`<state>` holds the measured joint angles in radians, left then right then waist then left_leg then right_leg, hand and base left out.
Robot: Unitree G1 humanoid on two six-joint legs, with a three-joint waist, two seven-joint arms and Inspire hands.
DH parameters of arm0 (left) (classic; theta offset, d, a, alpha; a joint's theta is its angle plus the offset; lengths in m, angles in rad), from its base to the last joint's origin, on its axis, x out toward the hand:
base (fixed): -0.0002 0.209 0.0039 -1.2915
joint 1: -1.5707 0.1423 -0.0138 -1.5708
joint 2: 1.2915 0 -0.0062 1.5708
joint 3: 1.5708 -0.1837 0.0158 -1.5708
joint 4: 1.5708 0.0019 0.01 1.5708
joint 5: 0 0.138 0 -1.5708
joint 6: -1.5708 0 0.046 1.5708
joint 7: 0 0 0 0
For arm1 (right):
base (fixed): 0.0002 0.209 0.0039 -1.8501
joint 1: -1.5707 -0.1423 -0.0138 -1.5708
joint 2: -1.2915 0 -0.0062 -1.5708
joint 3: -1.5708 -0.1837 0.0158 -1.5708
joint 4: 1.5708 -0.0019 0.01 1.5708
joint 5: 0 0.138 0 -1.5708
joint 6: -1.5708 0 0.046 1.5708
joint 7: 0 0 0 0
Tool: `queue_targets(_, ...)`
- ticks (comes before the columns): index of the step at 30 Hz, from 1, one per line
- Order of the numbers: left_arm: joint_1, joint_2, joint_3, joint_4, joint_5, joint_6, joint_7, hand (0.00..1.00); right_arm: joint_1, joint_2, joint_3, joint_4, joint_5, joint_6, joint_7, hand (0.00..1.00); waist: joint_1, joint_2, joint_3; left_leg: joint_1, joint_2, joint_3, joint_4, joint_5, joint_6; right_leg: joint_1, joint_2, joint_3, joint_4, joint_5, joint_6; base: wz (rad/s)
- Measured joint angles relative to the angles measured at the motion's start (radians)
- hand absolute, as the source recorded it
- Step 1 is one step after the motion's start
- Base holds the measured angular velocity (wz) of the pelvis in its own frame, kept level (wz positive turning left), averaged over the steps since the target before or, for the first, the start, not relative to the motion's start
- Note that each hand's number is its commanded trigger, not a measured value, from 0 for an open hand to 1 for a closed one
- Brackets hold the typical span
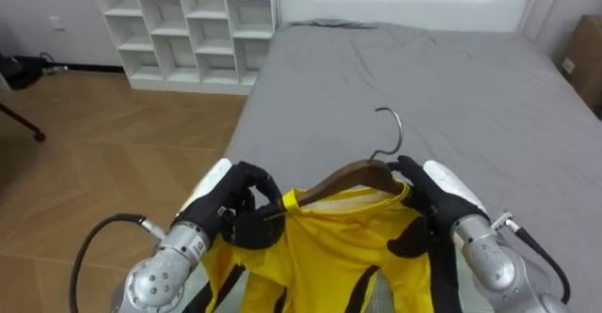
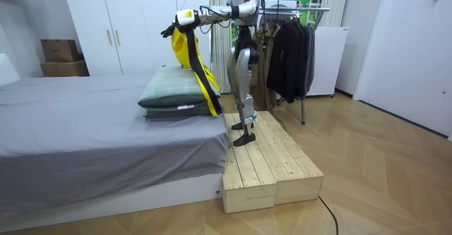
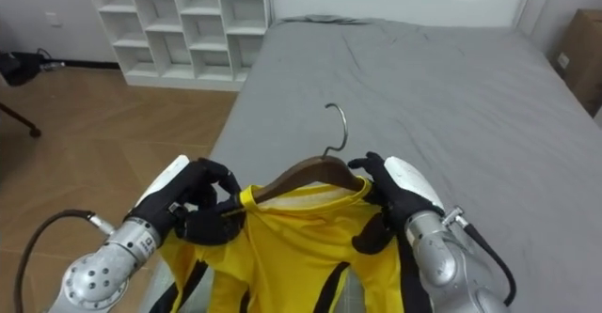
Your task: Hang clothes
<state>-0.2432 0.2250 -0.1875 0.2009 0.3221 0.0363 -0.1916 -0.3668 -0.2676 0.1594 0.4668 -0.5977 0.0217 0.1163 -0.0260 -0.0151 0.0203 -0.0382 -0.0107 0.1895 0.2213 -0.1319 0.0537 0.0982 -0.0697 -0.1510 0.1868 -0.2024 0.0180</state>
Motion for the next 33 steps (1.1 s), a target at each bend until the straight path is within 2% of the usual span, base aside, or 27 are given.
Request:
queue_targets(3, -0.002, 0.003, -0.021, 0.0, 0.01, -0.006, -0.019, 1.0, -0.007, -0.008, 0.02, -0.001, -0.02, -0.003, 0.011, 0.0, 0.004, -0.007, 0.0048, -0.002, 0.0, -0.001, 0.0, 0.0, 0.0, -0.001, 0.0, -0.005, 0.0, 0.0, 0.0, 0.0)
queue_targets(6, -0.002, 0.004, -0.032, 0.0, 0.042, -0.012, -0.035, 1.0, -0.009, -0.009, 0.04, -0.002, -0.068, -0.005, 0.023, 0.0, 0.005, -0.008, 0.0051, -0.005, 0.0, -0.001, 0.0, -0.001, 0.001, -0.004, 0.0, -0.007, 0.0, 0.0, 0.0, 0.0)
queue_targets(9, -0.003, 0.018, -0.032, 0.0, 0.042, -0.012, -0.047, 1.0, -0.008, -0.015, 0.055, -0.021, -0.139, -0.004, 0.04, 0.0, 0.006, -0.008, 0.0051, -0.005, 0.0, -0.001, 0.0, -0.001, 0.001, -0.005, 0.0, -0.004, 0.0, 0.0, 0.0, 0.0)
queue_targets(14, -0.01, 0.024, -0.031, 0.0, 0.042, -0.012, -0.065, 1.0, -0.009, -0.017, 0.058, -0.054, -0.198, 0.0, 0.063, 0.0, 0.006, -0.008, 0.005, -0.003, -0.001, -0.001, 0.0, 0.0, 0.001, -0.003, 0.0, -0.004, 0.0, 0.0, 0.0, 0.0)
queue_targets(29, -0.011, 0.022, -0.031, 0.0, 0.068, -0.012, -0.066, 1.0, -0.008, -0.017, 0.058, -0.041, -0.17, 0.002, 0.069, 0.01, 0.005, -0.01, 0.0053, -0.001, -0.002, -0.011, 0.007, 0.0, 0.001, 0.014, 0.0, -0.017, -0.002, 0.0, 0.0, 0.02)
queue_targets(30, -0.011, 0.021, -0.031, 0.0, 0.078, -0.012, -0.066, 1.0, -0.009, -0.017, 0.058, -0.039, -0.17, 0.002, 0.069, 0.08, 0.006, -0.01, 0.0054, -0.002, -0.002, -0.013, 0.007, 0.0, 0.001, 0.014, 0.0, -0.019, -0.002, 0.0, 0.0, 0.05)
queue_targets(31, -0.011, 0.02, -0.031, 0.0, 0.083, -0.012, -0.066, 1.0, -0.008, -0.017, 0.058, -0.039, -0.17, 0.002, 0.069, 0.25, 0.006, -0.01, 0.0053, -0.002, -0.002, -0.013, 0.008, 0.0, 0.001, 0.014, 0.001, -0.02, -0.002, 0.0, 0.0, 0.03)
queue_targets(32, -0.012, 0.02, -0.031, 0.0, 0.084, -0.012, -0.065, 1.0, -0.009, -0.017, 0.058, -0.038, -0.169, 0.001, 0.068, 0.36, 0.006, -0.01, 0.0053, -0.003, -0.002, -0.014, 0.008, -0.001, 0.001, 0.014, 0.001, -0.021, -0.002, 0.0, 0.0, 0.0)
queue_targets(33, -0.013, 0.021, -0.032, 0.0, 0.084, -0.012, -0.065, 1.0, -0.009, -0.017, 0.058, -0.031, -0.163, 0.0, 0.067, 0.56, 0.006, -0.01, 0.0053, -0.003, -0.002, -0.016, 0.009, 0.0, 0.001, 0.015, 0.001, -0.021, -0.001, 0.0, 0.0, 0.0)
